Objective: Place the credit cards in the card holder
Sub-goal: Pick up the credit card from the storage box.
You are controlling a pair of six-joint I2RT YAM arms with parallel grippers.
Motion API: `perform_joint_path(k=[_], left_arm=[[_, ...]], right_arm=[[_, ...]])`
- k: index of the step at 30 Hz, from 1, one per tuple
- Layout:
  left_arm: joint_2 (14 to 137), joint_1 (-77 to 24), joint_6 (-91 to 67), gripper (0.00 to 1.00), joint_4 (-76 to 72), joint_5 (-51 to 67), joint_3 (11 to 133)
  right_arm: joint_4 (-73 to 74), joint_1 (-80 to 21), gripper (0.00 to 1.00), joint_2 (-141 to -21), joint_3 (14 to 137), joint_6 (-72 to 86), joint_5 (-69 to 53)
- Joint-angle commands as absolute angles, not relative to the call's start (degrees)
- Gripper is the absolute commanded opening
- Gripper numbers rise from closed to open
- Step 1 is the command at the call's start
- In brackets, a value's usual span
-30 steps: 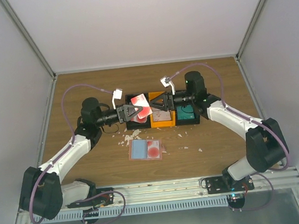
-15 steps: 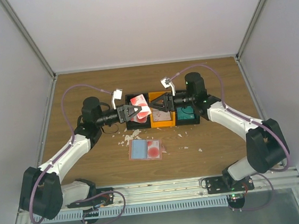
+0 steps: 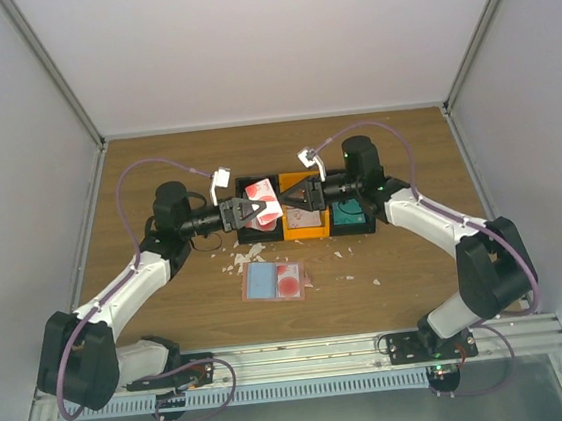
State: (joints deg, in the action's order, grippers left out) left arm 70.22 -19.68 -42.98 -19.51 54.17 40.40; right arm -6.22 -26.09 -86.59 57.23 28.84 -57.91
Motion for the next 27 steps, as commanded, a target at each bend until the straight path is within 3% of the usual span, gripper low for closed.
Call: perform_joint_path(k=[1,6,15,17,22,27], left_arm=[[70.09,-19.73,-43.09,0.00,-25.31,58.39,41.26],[70.14,-19.77,-44.56,0.00,-27.33,59.75,41.37],[75.00,-19.66,-47.52,0.00,-20.20,58.50,46.42],[76.18,-19.64,-47.48,0.00,-19.01,58.12,47.34],[78.40,-18.63,-48.04,0.01,-16.95,57.74,48.51],[80.79,-17.68,-47.00,0.06,-16.13,59.70,49.09]], right_arm=[[-4.39,-27.17,0.29,-88.31,59.15,27.28,-58.60],[-2.62,-28.07,0.25,-89.57,60.52,26.26,-59.97],[-14.83,-29.28,0.25,-90.62,59.85,37.83,-70.51],[-18.22,-29.44,0.23,-90.83,59.62,41.47,-71.83],[-23.72,-29.20,0.03,-90.65,58.40,49.53,-69.96],[-27.58,-27.48,0.00,-90.48,57.05,60.00,-66.80]])
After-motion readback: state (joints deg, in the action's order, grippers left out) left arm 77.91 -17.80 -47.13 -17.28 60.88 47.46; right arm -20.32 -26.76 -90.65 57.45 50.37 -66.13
